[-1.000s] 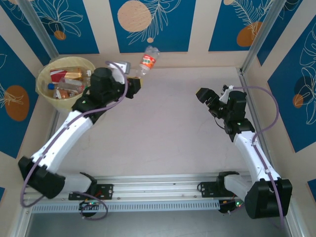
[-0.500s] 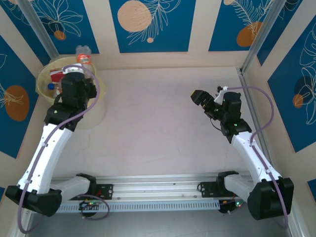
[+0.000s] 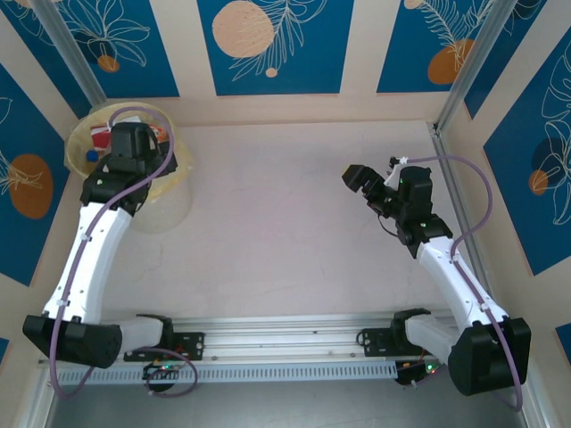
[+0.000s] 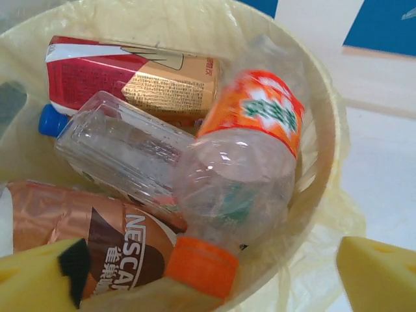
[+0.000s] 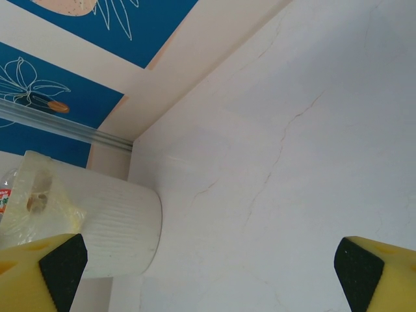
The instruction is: Put the plastic bottles in the bin
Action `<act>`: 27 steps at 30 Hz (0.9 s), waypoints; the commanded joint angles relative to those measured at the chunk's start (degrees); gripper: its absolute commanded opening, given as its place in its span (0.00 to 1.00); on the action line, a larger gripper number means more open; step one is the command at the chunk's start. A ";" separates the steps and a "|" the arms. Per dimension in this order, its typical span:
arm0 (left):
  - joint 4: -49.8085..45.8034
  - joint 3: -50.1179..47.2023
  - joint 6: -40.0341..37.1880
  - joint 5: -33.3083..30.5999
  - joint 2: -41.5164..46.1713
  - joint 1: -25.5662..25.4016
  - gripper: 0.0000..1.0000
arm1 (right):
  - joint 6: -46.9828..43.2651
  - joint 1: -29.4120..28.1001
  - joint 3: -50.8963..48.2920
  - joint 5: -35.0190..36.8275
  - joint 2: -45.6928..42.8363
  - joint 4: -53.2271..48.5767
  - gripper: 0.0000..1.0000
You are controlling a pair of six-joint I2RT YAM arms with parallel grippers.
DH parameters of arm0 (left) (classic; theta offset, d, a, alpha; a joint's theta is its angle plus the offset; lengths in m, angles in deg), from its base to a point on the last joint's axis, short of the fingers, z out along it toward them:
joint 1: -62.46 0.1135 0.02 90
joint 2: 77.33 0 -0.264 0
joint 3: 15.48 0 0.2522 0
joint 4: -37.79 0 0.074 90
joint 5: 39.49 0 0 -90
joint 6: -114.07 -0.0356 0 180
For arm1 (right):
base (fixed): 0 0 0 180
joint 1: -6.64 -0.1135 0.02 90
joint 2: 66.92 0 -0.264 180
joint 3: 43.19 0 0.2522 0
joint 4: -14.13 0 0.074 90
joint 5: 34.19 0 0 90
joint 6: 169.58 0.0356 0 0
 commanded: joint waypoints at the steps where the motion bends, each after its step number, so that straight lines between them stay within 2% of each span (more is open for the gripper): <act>1: 0.70 4.18 -1.50 4.51 0.85 0.45 1.00 | -1.16 -0.53 0.93 1.07 0.19 -0.60 1.00; 4: 3.61 3.51 -0.76 12.60 0.91 0.36 1.00 | -0.70 -0.59 0.76 1.36 0.36 -0.57 1.00; 9: 13.42 -1.72 -0.18 33.65 2.05 -1.20 1.00 | -0.44 -0.63 0.32 3.99 -0.75 -1.68 1.00; 14: 27.78 -13.51 -1.33 40.61 9.09 -3.96 1.00 | -2.46 -0.36 -0.47 10.51 -3.91 -4.27 0.99; 20: 46.56 -30.92 -0.09 44.83 16.73 -3.97 1.00 | -7.89 0.66 -2.66 18.89 -7.74 -5.81 1.00; 27: 62.07 -50.58 -0.33 31.80 24.62 -3.99 1.00 | -17.49 1.97 -8.21 30.15 -8.69 -1.17 1.00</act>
